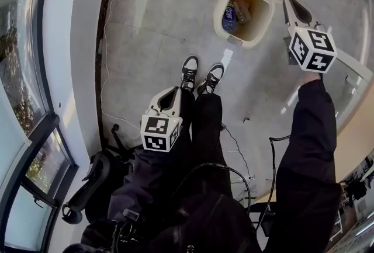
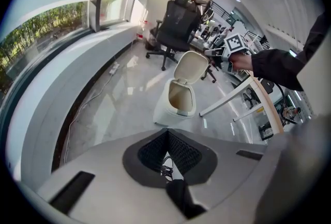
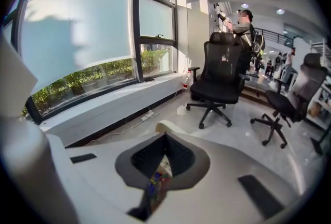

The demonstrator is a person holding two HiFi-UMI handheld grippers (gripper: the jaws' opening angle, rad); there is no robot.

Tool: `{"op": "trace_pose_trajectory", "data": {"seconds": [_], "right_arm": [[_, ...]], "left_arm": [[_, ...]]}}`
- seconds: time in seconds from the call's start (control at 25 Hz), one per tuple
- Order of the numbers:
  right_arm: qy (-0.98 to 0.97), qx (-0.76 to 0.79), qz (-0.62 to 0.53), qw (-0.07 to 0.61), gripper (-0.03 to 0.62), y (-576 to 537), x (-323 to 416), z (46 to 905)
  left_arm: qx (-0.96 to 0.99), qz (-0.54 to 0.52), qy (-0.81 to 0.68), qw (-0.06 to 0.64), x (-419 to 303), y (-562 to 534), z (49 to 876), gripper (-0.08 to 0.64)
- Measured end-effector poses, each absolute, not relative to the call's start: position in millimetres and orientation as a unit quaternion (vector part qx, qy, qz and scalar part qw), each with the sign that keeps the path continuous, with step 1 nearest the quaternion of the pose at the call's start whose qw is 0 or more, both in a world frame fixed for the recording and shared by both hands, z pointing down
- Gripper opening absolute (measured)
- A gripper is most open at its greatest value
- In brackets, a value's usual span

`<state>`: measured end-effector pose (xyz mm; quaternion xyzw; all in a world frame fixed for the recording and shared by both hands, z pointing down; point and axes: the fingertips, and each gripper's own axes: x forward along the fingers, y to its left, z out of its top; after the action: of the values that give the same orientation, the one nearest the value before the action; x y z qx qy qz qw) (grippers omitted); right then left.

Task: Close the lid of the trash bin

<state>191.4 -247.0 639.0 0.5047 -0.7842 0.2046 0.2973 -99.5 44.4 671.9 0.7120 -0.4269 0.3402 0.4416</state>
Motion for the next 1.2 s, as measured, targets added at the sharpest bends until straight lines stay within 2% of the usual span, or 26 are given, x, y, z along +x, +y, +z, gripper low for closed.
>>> {"op": "trace_pose_trajectory", "data": {"seconds": [0.28, 0.56, 1.2], "right_arm": [[-0.750, 0.552, 0.185, 0.316, 0.005, -315, 230, 643], [-0.726, 0.536, 0.155, 0.402, 0.005, -324, 241, 671], [-0.741, 0.508, 0.181, 0.401, 0.005, -252, 211, 689]], "left_arm": [[0.705, 0.346, -0.428, 0.448, -102, 48, 678, 0.002], [0.700, 0.344, -0.432, 0.453, -107, 52, 678, 0.002], [0.705, 0.339, -0.426, 0.455, -102, 60, 676, 0.002]]}}
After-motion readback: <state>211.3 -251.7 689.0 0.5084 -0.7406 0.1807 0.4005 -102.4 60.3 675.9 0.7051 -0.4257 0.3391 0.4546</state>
